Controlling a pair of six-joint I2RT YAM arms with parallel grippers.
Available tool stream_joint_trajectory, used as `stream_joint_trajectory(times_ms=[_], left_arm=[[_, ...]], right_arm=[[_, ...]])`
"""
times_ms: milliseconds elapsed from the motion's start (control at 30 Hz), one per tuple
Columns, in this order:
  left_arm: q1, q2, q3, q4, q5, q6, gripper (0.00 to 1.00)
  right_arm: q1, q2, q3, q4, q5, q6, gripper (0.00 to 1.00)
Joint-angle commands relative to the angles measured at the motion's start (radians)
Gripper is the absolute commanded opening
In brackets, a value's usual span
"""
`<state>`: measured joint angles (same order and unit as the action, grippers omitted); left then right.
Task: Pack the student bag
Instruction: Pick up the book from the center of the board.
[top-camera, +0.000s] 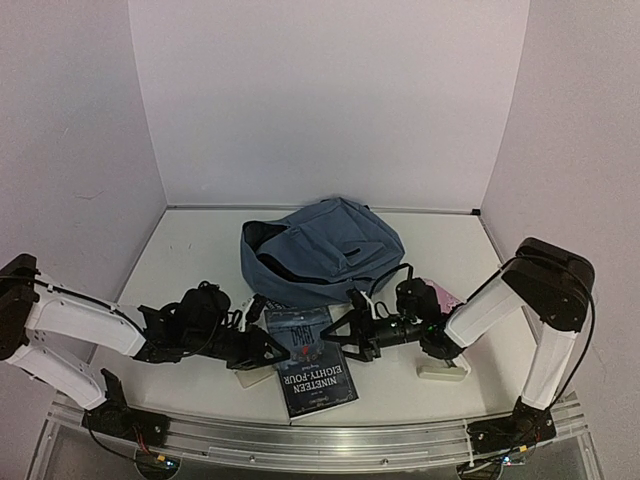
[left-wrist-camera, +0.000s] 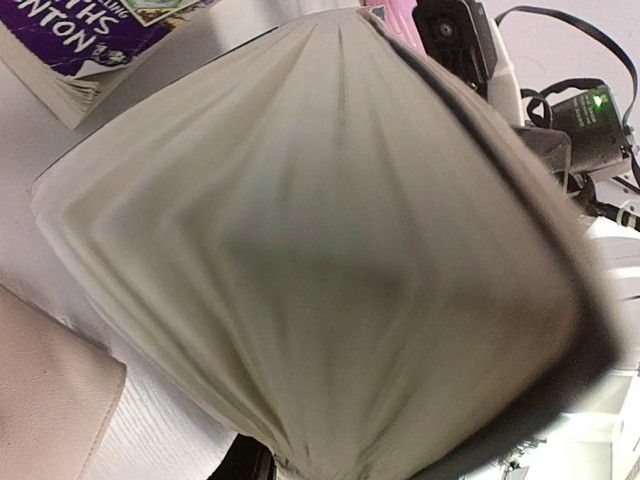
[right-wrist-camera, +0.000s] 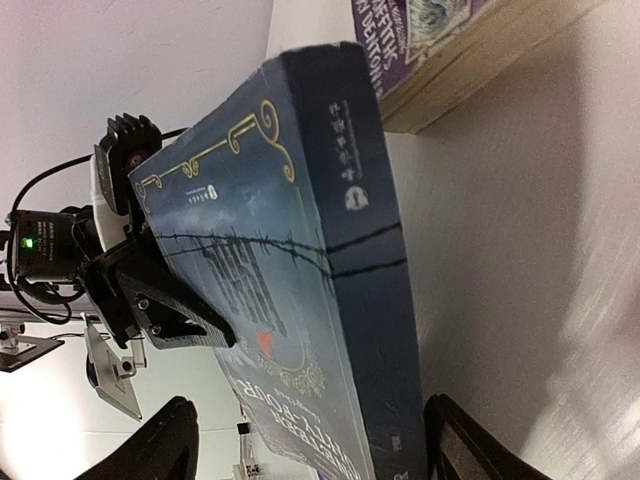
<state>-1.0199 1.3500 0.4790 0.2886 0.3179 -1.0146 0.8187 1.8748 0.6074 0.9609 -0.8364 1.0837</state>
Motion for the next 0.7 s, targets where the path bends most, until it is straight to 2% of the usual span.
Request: stream_joint_trajectory(times_ms=[0, 100, 300, 433, 533, 600, 667], left_arm=[[0.003, -0.07, 0.021, 0.143, 0.063, 0.019, 0.0], [0.003, -0.098, 0.027, 0.119, 0.058, 0.025, 0.0], [0.011, -0.125, 0.043, 0.102, 0.067, 0.044, 0.0], [0.041, -0.118, 0.053, 0.084, 0.072, 0.062, 0.0], [0.093, -0.115, 0.035, 0.096, 0.069, 0.056, 0.0], [0.114, -0.122, 0.035, 0.095, 0.049, 0.057, 0.07], [0.127, -0.134, 0.056, 0.056, 0.026, 0.079, 0.25]], right_arm=[[0.009, -0.016, 0.045, 0.026, -0.005, -0.039, 0.81], [0.009, -0.005, 0.047, 0.036, -0.008, -0.045, 0.81], [0.042, -0.035, 0.077, 0.058, -0.06, -0.047, 0.7], [0.056, -0.074, 0.09, 0.075, -0.079, -0.033, 0.49], [0.06, -0.12, 0.094, 0.084, -0.069, -0.012, 0.21], [0.06, -0.156, 0.093, 0.086, -0.048, -0.001, 0.1], [0.06, -0.216, 0.09, 0.085, -0.017, 0.007, 0.01]])
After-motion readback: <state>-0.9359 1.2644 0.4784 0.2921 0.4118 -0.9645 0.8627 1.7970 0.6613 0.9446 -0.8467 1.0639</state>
